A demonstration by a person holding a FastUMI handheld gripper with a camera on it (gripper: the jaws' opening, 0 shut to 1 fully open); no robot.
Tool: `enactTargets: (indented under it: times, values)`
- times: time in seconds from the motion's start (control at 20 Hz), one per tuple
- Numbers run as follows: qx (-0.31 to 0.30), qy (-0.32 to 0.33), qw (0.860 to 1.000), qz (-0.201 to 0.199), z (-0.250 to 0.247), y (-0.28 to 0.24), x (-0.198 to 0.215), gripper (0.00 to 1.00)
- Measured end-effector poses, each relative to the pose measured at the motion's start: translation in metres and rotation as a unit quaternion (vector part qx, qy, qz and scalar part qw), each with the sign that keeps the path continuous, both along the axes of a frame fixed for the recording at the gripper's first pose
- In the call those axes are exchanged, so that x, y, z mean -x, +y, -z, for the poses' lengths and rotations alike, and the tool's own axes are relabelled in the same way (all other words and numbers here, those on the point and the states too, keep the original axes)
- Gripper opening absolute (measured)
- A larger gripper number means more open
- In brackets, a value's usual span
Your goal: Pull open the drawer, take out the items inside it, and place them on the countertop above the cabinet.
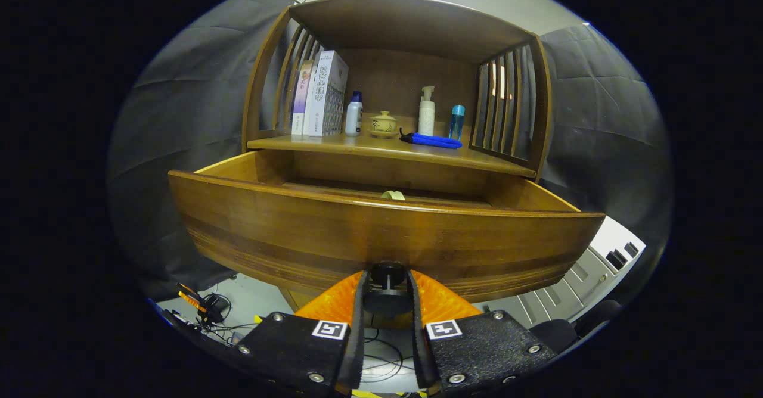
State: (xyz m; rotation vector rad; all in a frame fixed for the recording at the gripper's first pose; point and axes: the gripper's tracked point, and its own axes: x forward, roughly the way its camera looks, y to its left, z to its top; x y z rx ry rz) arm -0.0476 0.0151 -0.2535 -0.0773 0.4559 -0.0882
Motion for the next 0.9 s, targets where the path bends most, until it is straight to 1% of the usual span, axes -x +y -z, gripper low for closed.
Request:
enactTargets:
  times: [0.25, 0.4, 0.5, 0.65, 0.75, 0.9]
  values:
    - [-0.003, 0.004, 1.000, -0.001, 0.002, 0.004, 0.023, 0.34]
    - [-0.001, 0.002, 1.000, -0.010, 0.003, 0.007, 0.020, 0.35]
    - [-0.002, -0.002, 1.000, -0.022, 0.005, 0.008, 0.018, 0.43]
    - [-0.047, 0.001, 0.997, -0.055, -0.002, 0.029, 0.017, 0.75]
    - [-0.055, -0.022, 0.995, -0.079, -0.026, 0.038, 0.015, 0.97]
    - [-0.027, -0.070, 0.993, -0.088, -0.071, 0.040, 0.012, 0.97]
